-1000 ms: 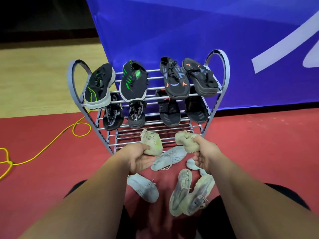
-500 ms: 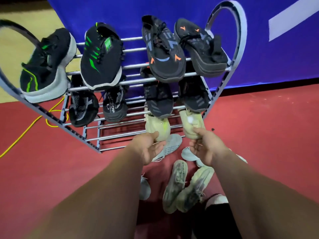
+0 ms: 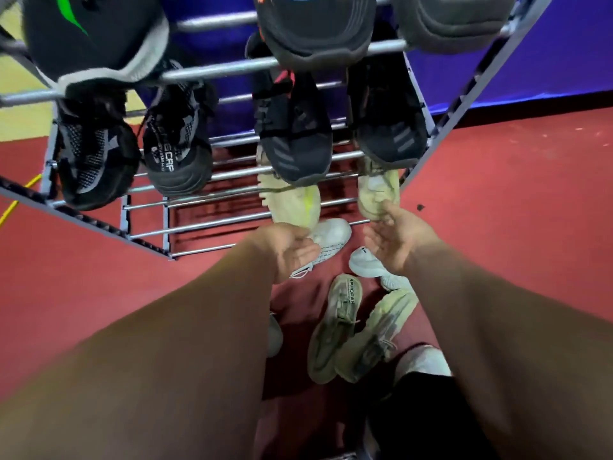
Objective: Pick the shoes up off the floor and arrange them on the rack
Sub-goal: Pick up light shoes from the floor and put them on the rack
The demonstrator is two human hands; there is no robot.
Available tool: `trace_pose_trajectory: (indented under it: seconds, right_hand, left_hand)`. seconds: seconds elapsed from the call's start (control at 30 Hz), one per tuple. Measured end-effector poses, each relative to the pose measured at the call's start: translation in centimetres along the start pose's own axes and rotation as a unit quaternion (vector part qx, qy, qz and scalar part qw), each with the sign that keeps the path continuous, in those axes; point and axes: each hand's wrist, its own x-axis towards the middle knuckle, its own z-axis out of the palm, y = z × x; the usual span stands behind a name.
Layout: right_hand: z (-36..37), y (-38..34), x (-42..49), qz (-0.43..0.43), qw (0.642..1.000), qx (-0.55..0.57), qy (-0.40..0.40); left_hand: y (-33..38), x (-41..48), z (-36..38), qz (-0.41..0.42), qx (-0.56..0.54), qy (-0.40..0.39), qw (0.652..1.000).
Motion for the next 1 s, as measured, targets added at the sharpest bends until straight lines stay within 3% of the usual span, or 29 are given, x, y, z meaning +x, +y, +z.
trace_pose_trajectory:
  seconds: [0.37, 0.63, 0.73, 1.0]
  right_hand:
    - [0.7, -0.2, 2.7, -0.079, 0.992, -0.057, 0.083]
    - [2.1, -1.8, 2.7, -0.082, 0.991, -0.092, 0.052]
    - [0.4, -0.6, 2.1, -0.056, 0.987, -0.148, 0.015]
    - [-8.6, 2.4, 2.3, -0.042, 0.943, -0.320, 0.082]
  left_hand:
    - [0.1, 3.4, 0.5, 0.051, -0.106, 0.023, 0.993]
    - [-0.8, 4.6, 0.8, 0.062, -0.112, 0.008, 0.992]
    - [-1.4, 4.8, 0.3, 0.056, -0.081, -0.015, 0.995]
    - [-7.4, 6.1, -1.1, -0.005, 0.164, 0.043, 0.986]
